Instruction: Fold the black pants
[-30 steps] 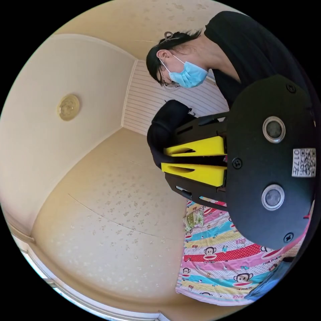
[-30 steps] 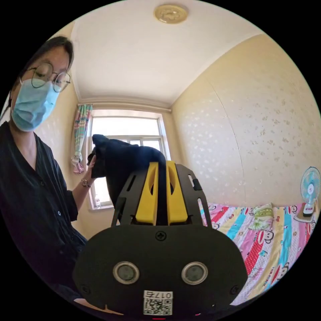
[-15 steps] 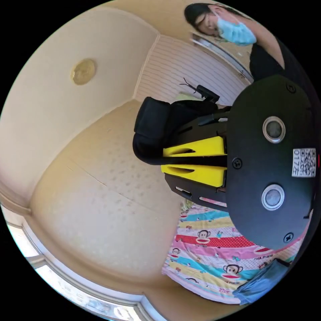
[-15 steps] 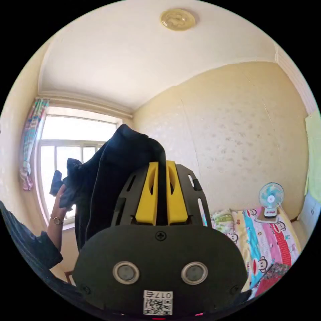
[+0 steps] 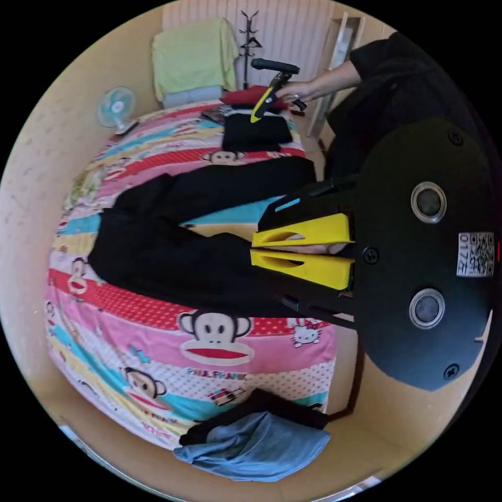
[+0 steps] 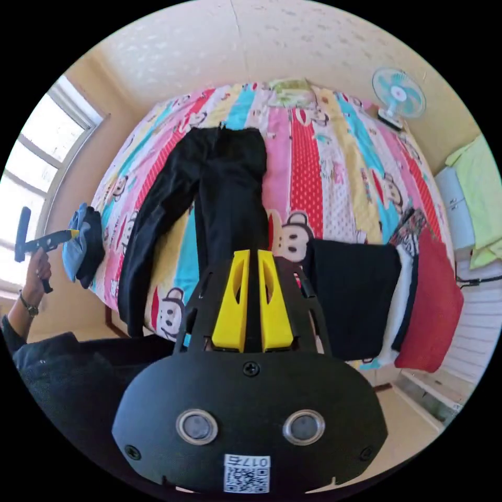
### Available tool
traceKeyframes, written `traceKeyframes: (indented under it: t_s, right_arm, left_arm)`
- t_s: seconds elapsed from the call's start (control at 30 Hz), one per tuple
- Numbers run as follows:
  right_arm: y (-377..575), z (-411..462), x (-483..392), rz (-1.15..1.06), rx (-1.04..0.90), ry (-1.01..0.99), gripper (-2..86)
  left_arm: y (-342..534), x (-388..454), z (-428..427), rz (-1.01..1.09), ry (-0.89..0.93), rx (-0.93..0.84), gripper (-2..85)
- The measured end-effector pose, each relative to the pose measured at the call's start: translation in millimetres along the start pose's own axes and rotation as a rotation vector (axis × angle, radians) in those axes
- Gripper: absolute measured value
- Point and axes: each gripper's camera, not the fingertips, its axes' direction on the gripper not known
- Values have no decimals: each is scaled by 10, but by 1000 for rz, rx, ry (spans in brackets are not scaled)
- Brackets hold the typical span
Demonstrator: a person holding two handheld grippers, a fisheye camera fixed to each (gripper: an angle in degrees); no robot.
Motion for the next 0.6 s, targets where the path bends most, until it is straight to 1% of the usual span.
traceKeyframes:
  t_s: [0.03, 0.07, 0.17, 0.3, 0.4, 0.6]
  right_arm:
    - [360, 334, 249, 84, -113, -20, 43]
    - [717, 547, 475, 161, -185, -50, 47]
    - [1334, 743, 921, 272, -274, -139, 67]
    - [1630, 746, 1427, 379, -285, -193, 94]
    - [1698, 770, 1828, 478, -233, -294, 113]
    - [1719, 1004, 2450, 652, -173, -473, 126]
  left_arm:
    - [73, 10, 162, 9, -17, -42, -4]
    - [183, 18, 390, 28, -29, -107, -5]
    - [276, 6, 589, 71, -9, -194, -5]
    - [49, -75, 524, 105, -80, -273, -5]
    - [-136, -121, 483, 88, -73, -332, -5]
    - [-478, -13, 377, 105, -90, -374, -5]
